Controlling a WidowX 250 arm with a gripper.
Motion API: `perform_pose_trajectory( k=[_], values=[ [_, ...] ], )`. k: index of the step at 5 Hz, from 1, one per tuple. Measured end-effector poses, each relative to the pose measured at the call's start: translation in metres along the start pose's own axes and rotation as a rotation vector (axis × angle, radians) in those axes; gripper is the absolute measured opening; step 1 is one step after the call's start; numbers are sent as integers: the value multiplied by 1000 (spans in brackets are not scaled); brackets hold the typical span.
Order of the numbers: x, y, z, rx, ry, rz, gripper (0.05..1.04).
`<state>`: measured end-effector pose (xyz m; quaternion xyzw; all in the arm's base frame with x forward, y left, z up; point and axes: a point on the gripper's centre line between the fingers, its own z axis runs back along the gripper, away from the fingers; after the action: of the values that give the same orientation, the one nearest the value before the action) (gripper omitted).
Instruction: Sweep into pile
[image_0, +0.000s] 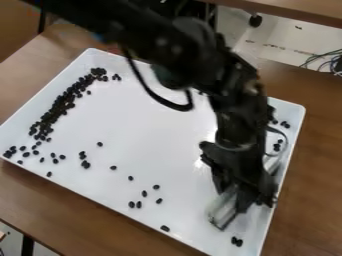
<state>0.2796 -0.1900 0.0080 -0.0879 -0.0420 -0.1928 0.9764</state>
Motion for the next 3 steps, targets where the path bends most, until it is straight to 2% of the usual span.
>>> perform_pose_trajectory(
  k=[1,2,3],
  values=[
    [10,-7,-7,-28,38,23,353],
    [22,-13,-16,-56,101,38,353],
    [43,-4,-20,-65,134,55,353]
  ],
)
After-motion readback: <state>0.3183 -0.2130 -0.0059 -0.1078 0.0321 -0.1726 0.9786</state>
